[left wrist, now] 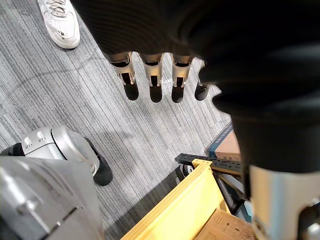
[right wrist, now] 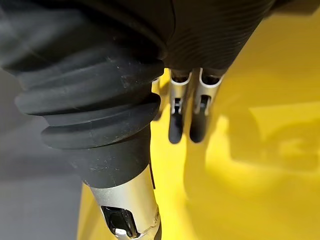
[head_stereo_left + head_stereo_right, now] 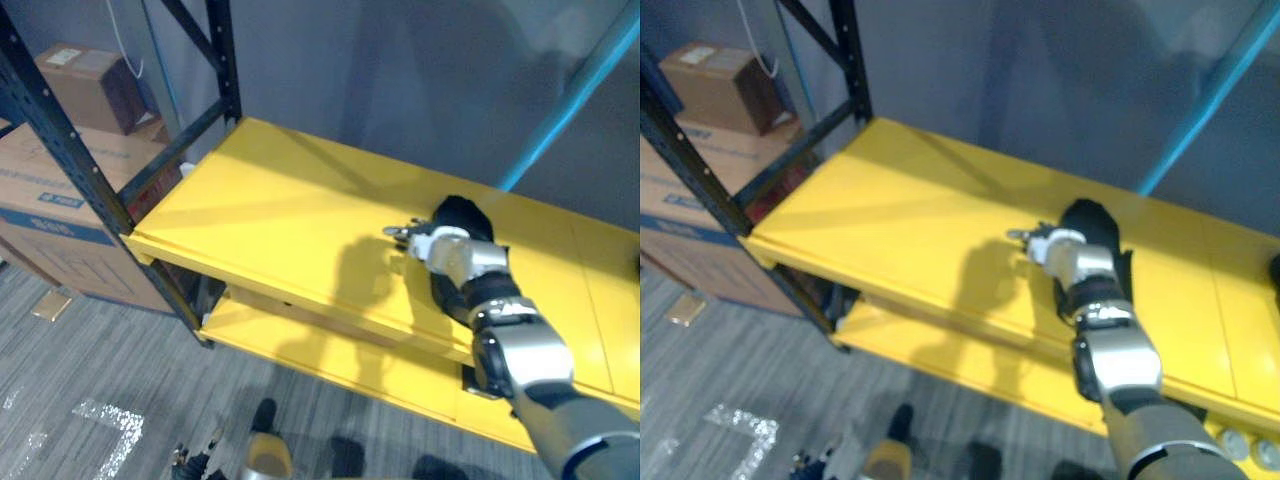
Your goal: Walk over and take plastic housings, then place them on the shelf
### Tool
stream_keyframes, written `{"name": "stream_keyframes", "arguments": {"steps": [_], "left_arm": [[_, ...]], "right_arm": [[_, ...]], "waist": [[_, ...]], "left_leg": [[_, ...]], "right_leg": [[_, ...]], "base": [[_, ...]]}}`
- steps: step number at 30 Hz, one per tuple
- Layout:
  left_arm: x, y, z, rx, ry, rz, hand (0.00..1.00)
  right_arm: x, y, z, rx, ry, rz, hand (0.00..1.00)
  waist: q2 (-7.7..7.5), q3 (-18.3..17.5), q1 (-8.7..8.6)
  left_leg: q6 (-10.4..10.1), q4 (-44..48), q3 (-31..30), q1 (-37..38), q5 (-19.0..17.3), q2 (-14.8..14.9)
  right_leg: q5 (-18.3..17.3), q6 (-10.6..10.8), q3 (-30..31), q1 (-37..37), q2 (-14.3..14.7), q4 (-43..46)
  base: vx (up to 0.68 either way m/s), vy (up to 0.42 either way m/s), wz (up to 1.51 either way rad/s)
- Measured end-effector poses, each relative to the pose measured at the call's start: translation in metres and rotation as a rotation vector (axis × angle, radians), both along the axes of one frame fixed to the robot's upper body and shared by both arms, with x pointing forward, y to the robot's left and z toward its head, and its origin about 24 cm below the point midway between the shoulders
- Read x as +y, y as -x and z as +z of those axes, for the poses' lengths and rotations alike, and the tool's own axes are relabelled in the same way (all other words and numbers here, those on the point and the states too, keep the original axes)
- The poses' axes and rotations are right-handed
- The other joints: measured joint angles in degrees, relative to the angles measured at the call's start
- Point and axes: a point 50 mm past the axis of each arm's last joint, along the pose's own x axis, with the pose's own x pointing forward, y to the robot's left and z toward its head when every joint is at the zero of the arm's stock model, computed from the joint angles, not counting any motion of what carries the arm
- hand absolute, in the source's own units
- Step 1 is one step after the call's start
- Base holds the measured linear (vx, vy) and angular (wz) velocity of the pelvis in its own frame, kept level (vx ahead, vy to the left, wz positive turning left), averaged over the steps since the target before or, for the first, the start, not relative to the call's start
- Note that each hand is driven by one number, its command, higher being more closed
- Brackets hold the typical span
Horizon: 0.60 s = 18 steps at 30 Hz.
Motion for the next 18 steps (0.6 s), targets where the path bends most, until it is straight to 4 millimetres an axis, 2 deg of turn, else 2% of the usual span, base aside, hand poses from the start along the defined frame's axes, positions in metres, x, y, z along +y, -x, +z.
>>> {"name": "stream_keyframes", "arguments": {"steps": [3,12,15,18], "left_arm": [[0.002,0.003,-0.001,0.011,-0.002,0.004,0.0],[0.008,0.013,-0.001,0.027,-0.013,0.021,0.0],[0.008,0.018,-0.001,0.032,-0.008,0.012,0.0],[0.007,0.024,-0.002,0.049,-0.006,0.006,0.0]], "right_arm": [[-0.007,0.0,0.002,-0.006,-0.006,0.046,0.0],[-0.026,0.0,0.012,-0.026,-0.007,0.068,0.0],[-0.026,0.0,0.013,-0.029,-0.016,0.063,0.0],[-0.029,0.0,0.015,-0.041,-0.028,0.051,0.0]], "waist": [[-1.29,0.9,-0.08],[-2.49,2.0,-0.14],[-2.17,2.4,-0.21],[-1.66,2.7,-0.65]], "left_leg": [[0.2,0.0,0.0,0.2,-0.2,-0.8],[1.4,0.0,0.5,0.5,-1.0,-3.1],[1.4,0.0,1.0,1.2,-1.6,-2.9],[1.8,-0.1,1.3,1.6,-2.2,-2.5]], "right_leg": [[-0.2,0.4,0.0,0.0,-0.9,0.0],[0.5,2.4,0.0,0.0,-3.5,0.9],[1.8,3.5,0.1,0.2,-3.5,1.4],[3.1,3.0,0.1,0.0,-3.4,2.2]], "base": [[0.02,0.035,0.01],[0.04,0.035,0.0],[0.02,0.03,-0.08],[-0.01,0.045,-0.06]]}}
